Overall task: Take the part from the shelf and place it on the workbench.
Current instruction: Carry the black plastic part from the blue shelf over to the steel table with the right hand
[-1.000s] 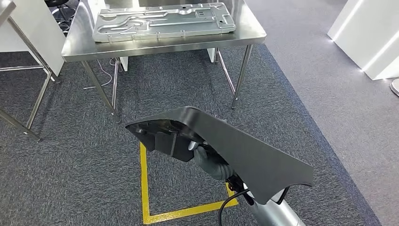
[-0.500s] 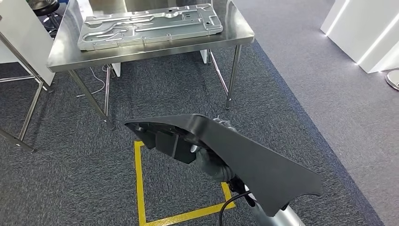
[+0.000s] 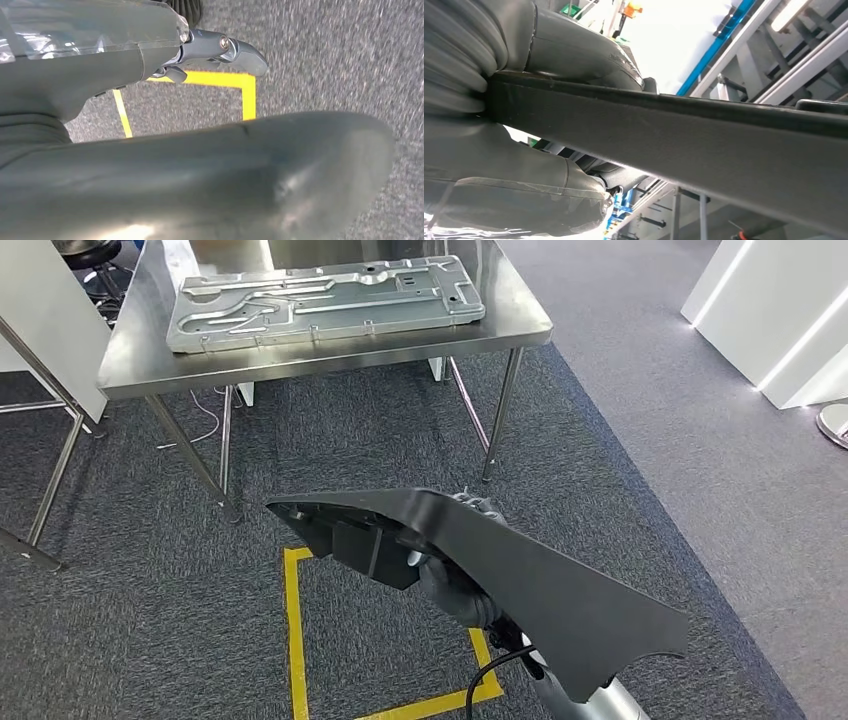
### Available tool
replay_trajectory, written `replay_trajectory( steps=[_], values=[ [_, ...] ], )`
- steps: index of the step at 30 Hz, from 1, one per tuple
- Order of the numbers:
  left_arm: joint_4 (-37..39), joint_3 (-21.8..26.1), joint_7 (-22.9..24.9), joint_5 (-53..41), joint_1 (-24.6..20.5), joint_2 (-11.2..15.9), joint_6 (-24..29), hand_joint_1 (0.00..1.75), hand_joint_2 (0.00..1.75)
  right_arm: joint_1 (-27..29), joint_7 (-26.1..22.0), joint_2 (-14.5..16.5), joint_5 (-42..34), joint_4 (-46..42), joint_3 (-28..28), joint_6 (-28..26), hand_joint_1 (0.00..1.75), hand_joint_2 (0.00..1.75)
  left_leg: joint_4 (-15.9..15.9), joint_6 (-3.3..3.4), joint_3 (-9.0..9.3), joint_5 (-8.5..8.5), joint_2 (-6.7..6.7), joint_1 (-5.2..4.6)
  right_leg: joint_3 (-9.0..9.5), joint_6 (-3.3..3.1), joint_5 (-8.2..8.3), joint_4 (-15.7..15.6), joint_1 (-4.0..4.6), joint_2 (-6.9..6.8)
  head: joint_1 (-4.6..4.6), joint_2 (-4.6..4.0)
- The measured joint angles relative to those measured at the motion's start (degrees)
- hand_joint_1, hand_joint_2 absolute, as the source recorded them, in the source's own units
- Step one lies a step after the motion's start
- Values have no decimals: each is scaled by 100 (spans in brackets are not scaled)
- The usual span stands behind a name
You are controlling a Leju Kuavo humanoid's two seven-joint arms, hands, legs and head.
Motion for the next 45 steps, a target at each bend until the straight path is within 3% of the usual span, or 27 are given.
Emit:
replay_trajectory(
  steps=[1,3,5,7,9,11,12,13,14,16,18,21,23,24,27,28,29,31,32,34,38,40,42,43,44,45],
  values=[
    [0,0,-3,0,-2,0,0,0,0,0,-7,-2,-1,1,-6,2,175,175,1,-25,64,-50,0,-3,120,-20,216,-369,12,-17,0,0],
    [0,0,-7,0,-12,1,0,0,0,4,-20,-5,-2,1,-21,2,175,175,-16,-93,123,-127,9,-12,253,-98,436,-808,50,-35,1,0],
    [0,0,-14,1,-19,3,-2,0,0,15,-31,-9,0,-1,-38,2,175,175,1,-168,159,-132,20,-21,276,-192,405,-846,64,-12,-1,0],
    [0,0,-19,1,-30,3,-6,0,0,24,-39,-9,2,-10,-48,6,175,175,234,-212,108,-131,16,-16,384,-272,372,-887,44,7,-2,0],
    [0,-1,-20,0,-42,0,-8,0,0,24,-47,-7,2,-18,-49,9,175,175,838,-233,-235,-287,9,-4,499,-336,309,-914,45,13,-1,0],
    [0,-1,-20,0,-31,1,-8,0,0,38,-50,-8,3,-18,-50,6,175,175,1504,-248,-710,-585,8,-4,573,-373,236,-914,67,27,-2,0],
    [0,0,-20,0,-18,4,-8,0,0,49,-50,-9,3,-17,-50,5,175,175,1661,-249,-876,-671,7,-6,613,-381,199,-914,79,41,-2,0],
    [0,0,-20,0,-8,6,-8,0,0,58,-50,-9,3,-17,-51,3,175,175,1631,-239,-949,-637,7,-8,660,-383,159,-913,90,56,-2,0],
    [0,0,-20,0,-2,7,-8,0,0,63,-50,-9,3,-17,-51,3,175,175,1409,-218,-926,-464,6,-13,718,-381,119,-912,102,69,-2,0],
    [0,0,-20,0,0,11,-9,0,0,67,-50,-9,4,-17,-51,2,175,175,670,-144,-713,79,3,-41,840,-368,33,-911,124,79,-2,0],
    [0,-1,-21,0,-3,19,-8,0,0,69,-50,-9,11,-17,-52,3,175,175,207,-84,-556,280,-2,-85,903,-322,-37,-911,132,89,-1,0],
    [0,0,-31,0,2,23,-8,0,0,81,-44,-5,45,-19,-55,5,175,175,94,-6,-472,305,-4,-90,934,-219,-73,-823,129,85,-1,0],
    [0,0,-37,0,-5,24,-9,0,0,81,-39,-5,91,-28,-61,2,175,175,54,45,-370,312,-6,-62,865,-159,-158,-583,116,63,0,0],
    [0,0,-38,0,-14,24,-10,0,0,82,-41,-5,122,-36,-64,-3,175,175,39,64,-324,298,-6,-53,732,-123,-267,-330,98,51,-1,0],
    [0,-2,-40,0,-18,24,-11,0,0,129,-56,-10,259,-54,-77,-63,175,175,40,73,-261,217,-5,-49,91,-33,-642,611,35,40,-1,0],
    [0,-2,-42,1,-12,24,-11,0,0,154,-57,-13,323,-62,-82,-98,175,175,42,61,-229,183,-18,-43,-40,-13,-638,712,15,36,0,0],
    [0,-2,-45,1,-6,23,-13,0,0,173,-56,-17,390,-75,-86,-139,175,175,43,40,-184,147,-42,-34,-63,6,-508,604,-4,33,-1,0],
    [0,-3,-52,0,-3,22,-17,0,0,186,-54,-28,500,-118,-90,-204,175,175,43,-14,-88,67,-106,-13,127,43,-20,-67,-47,76,0,0],
    [0,-4,-56,0,-11,22,-20,0,0,187,-50,-34,543,-139,-90,-233,175,175,46,-47,-44,29,-139,-5,244,46,142,-419,-55,130,-1,0],
    [0,-9,-63,0,-38,23,-29,0,0,206,-23,-50,603,-185,-92,-280,175,175,37,-121,-3,-26,-196,4,376,-24,256,-794,-39,223,0,0],
    [1,-16,-72,-1,-40,20,-61,0,0,246,14,-69,624,-265,-89,-309,175,175,260,-243,-12,-79,-190,16,527,-231,222,-838,-25,175,-1,0],
    [2,-17,-71,0,-53,13,-68,0,0,242,9,-71,619,-295,-88,-309,175,175,804,-256,-313,-266,-126,21,618,-301,174,-853,-5,148,0,0],
    [2,-17,-72,0,-48,11,-70,0,0,250,7,-76,611,-304,-87,-308,175,175,1459,-259,-768,-511,-107,19,681,-344,110,-852,31,139,0,0],
    [2,-17,-72,0,-36,12,-70,0,0,255,7,-80,607,-304,-86,-307,175,175,1624,-253,-932,-554,-106,17,717,-356,76,-852,49,140,0,0],
    [2,-16,-72,0,-26,13,-70,0,0,259,7,-84,602,-304,-86,-305,175,175,1605,-234,-1009,-494,-106,10,762,-363,40,-852,69,143,-1,0],
    [2,-16,-69,0,-22,12,-70,0,0,260,5,-86,595,-304,-86,-303,175,175,1386,-193,-987,-306,-104,-5,817,-368,1,-852,89,144,-1,0]
  ],
)
